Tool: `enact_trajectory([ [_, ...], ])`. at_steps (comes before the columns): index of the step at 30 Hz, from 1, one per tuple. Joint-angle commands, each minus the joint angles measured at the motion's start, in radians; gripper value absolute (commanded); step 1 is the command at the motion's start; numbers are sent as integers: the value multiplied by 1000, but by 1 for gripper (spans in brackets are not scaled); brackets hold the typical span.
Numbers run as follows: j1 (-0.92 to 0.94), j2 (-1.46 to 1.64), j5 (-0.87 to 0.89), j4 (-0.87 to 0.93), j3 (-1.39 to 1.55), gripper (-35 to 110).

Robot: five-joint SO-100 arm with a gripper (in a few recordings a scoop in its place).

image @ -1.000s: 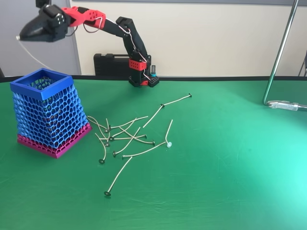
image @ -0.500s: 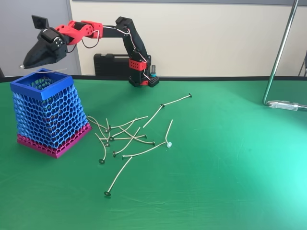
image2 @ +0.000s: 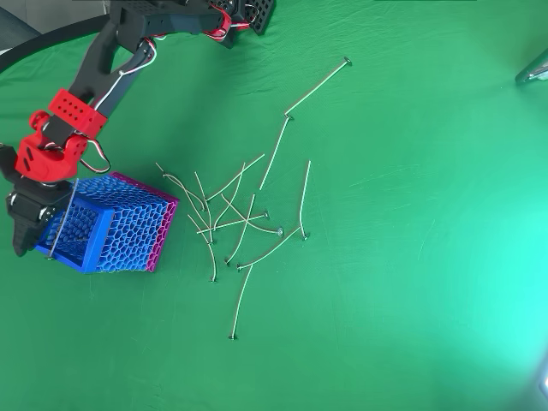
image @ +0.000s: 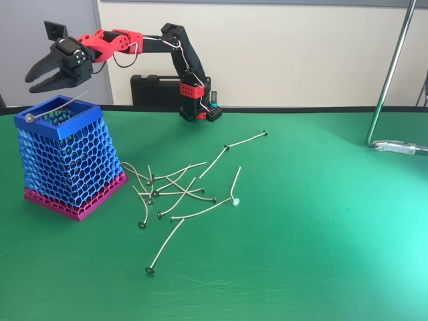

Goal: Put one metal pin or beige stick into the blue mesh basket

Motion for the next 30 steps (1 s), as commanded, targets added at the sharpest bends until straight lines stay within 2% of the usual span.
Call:
enact_trajectory([
  [1, 11, 44, 12, -23, -6, 16],
  [6, 6, 49, 25, -18, -8, 20],
  [9, 3, 63, 35, 11, -9, 14],
  [12, -5, 92, 58, 52, 3, 14],
  [30, -127, 505, 127, 419, 245, 8],
])
